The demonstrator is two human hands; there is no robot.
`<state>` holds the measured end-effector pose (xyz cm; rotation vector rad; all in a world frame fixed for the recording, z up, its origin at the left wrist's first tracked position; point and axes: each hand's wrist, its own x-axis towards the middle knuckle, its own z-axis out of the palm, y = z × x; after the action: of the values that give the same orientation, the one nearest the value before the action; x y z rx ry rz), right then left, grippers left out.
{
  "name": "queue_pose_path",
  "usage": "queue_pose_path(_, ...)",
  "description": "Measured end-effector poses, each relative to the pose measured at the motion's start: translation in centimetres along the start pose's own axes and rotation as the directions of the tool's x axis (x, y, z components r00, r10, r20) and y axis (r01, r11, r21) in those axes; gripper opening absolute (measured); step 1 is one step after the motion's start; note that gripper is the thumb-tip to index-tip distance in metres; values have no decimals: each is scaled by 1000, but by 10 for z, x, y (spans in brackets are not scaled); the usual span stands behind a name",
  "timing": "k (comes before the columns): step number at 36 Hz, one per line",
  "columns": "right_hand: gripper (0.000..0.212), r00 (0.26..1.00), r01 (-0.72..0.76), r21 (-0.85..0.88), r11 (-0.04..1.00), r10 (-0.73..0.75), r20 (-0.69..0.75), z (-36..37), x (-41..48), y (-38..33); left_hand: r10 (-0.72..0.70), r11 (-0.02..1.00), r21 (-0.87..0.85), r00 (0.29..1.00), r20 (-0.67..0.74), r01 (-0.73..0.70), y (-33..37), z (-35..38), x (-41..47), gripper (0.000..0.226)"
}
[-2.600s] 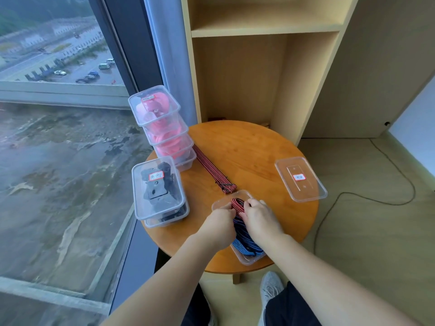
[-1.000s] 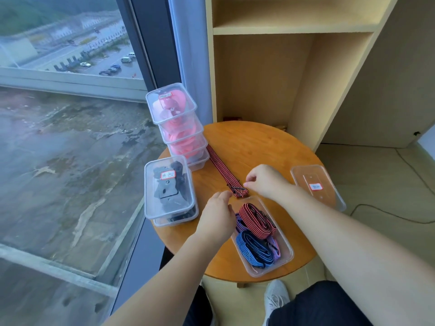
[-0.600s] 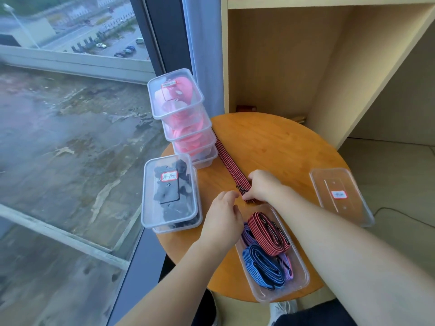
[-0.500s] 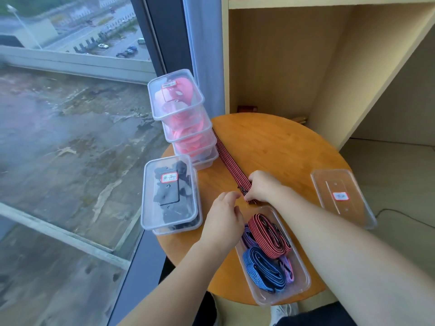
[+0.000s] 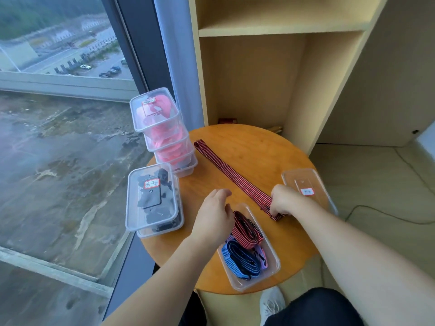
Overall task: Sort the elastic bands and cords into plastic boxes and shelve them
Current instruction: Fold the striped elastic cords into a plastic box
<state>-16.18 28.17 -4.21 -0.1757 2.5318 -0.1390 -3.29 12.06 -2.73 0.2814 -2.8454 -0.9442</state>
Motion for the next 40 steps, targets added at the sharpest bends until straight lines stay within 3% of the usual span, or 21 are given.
queue_pose_path(4,17,1000,7,68,998,-6,-19,-5,-26,16,49,999,8,999,21,-49,19,-2,-10,40)
queue_pose_path(9,13,967,151,227,962,-96,-238,-26,-66,25,143,990,2,990,17,-143,40,-16,-18,39)
queue_pose_path(15,4,820,446,288,847,-258,-511,-65,-124,20,315,947,-54,948,-46,-317,70,-49,-18,30)
queue_pose_path(19,15,704,588,282,758,-307,-640,-83,-160,6,355,926,-87,926,-131,-367,85,-74,-16,34)
queue_pose_path(26,24,592,692,170,701,-416,-690,-95,-195,-20,304,936,-132,938,-167,-327,96,-116,-14,34)
queue_pose_path(33,34,548,751,153,642,-478,-686,-93,-206,-40,279,939,-170,951,-130,-299,85,-131,-15,24)
queue_pose_path(40,25,549,785,163,598,-548,-631,-87,-205,-43,176,945,-263,979,-98,-197,77,-133,-16,10)
